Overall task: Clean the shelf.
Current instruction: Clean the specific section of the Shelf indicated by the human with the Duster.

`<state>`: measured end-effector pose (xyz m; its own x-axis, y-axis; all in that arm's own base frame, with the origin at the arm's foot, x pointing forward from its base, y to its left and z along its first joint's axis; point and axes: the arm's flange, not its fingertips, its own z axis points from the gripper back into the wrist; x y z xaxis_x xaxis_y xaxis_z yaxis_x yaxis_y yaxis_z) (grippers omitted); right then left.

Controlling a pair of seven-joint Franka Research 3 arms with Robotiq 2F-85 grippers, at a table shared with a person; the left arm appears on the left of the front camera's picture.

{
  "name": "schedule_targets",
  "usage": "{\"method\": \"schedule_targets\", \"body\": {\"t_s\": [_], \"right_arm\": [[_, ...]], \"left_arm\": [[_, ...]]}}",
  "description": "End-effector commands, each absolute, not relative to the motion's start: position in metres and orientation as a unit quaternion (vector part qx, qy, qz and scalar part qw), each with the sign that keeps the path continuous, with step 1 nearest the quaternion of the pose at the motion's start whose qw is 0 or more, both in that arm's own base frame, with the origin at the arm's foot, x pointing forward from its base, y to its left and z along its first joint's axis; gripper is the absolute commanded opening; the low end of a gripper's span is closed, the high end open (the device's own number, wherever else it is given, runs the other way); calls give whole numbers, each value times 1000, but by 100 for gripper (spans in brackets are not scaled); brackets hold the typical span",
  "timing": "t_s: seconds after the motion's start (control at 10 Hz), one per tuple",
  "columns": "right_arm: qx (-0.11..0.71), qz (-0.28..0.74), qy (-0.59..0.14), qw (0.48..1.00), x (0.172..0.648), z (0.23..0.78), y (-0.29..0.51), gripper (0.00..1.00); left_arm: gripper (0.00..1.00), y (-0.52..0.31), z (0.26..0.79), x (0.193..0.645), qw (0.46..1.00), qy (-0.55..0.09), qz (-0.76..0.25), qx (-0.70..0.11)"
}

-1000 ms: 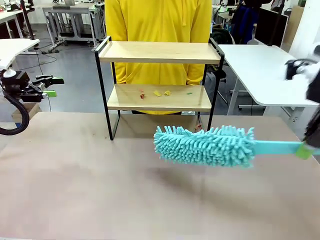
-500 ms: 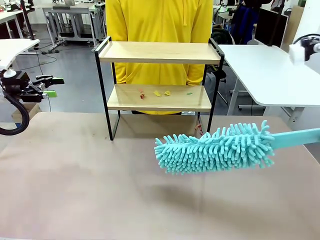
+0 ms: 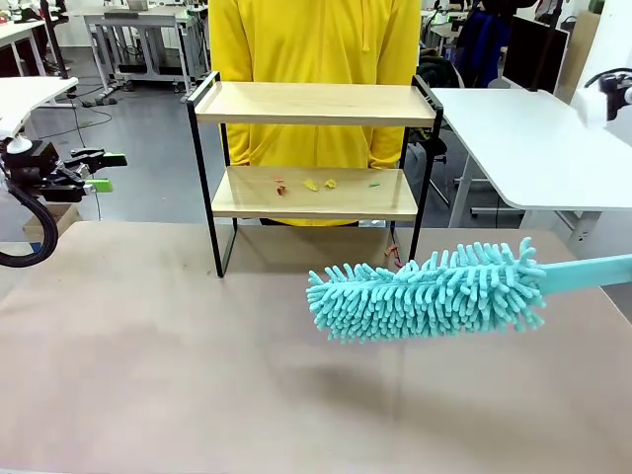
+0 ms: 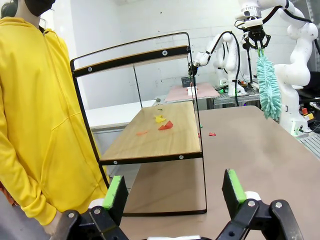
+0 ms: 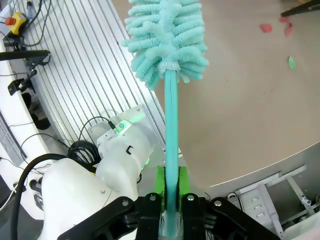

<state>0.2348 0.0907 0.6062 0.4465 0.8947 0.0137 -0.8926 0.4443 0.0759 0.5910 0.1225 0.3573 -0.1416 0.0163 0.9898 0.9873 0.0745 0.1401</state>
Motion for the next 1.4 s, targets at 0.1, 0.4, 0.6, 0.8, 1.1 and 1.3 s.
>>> {"method": "schedule_targets", "body": {"t_s": [0.1,0.4,0.6,0.8,1.1,1.3], "right_arm": [[44,524,8,851,233,605,89,13],[44,524,8,851,233,605,89,13],[44,524,8,851,233,605,89,13],[44,524,8,851,233,605,89,13],[44,524,8,851,233,605,89,13],[44,524,8,851,233,605,89,13]], "left_arm": [[100,122,360,588,475,-559,-510,-449],[100,122,360,588,475,-559,-510,-449],[100,122,360,588,475,-559,-510,-449],[100,122,360,588,475,-559,-510,-449],[100,122,360,588,475,-559,-510,-449],[100,122,360,588,475,-559,-510,-449]]}}
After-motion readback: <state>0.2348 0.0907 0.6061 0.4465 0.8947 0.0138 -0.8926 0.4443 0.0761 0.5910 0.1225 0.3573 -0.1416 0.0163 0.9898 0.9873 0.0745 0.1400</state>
